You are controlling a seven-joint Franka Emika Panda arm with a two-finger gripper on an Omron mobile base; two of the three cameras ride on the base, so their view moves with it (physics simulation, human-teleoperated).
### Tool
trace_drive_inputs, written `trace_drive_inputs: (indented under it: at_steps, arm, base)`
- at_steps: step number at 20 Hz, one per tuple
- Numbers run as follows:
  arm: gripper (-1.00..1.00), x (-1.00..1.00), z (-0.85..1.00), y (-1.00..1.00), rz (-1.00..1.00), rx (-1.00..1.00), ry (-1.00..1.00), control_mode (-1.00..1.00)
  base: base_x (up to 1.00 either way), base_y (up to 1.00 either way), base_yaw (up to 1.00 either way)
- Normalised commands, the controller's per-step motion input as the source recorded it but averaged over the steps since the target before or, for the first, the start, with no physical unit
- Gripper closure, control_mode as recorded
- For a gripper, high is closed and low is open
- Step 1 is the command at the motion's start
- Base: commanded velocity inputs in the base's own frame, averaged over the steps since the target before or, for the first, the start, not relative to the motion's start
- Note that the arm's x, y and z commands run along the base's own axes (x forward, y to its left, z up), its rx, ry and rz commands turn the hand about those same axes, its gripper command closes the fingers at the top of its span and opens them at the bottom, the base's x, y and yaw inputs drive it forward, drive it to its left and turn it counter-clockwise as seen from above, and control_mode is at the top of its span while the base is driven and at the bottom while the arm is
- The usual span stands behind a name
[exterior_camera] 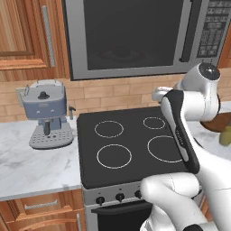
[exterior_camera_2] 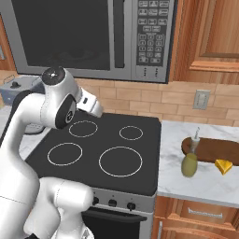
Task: Retrieve the reheated potato from the microwave, then place the potato, cheese, and condiment on the cutting board.
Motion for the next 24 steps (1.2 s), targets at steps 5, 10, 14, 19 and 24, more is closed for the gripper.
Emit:
trace_drive_inputs:
  at_steps: [5,10,14,19,24]
  arm:
    - [-1.00,-0.01,0.52,-0.30,-0.14,0.13,0.00,-1.00]
    - [-1.00,-0.04,0.55,-0.26,-0.04,0.07,0.00,-1.00]
    - [-1.00,-0.01,0.55,-0.29,0.00,0.09,0.00,-1.00]
    - [-1.00,-0.03,0.46,-0.26,0.12,0.01,-0.07,-1.00]
    - [-1.00,-0.01,0.27,-0.24,0.29,0.00,-0.15,-1.00]
  base:
    - [0.00,0.00,0.00]
    - [0.00,0.00,0.00]
    - [0.00,0.00,0.00]
    - [0.00,0.00,0.00]
    - [0.00,0.00,0.00]
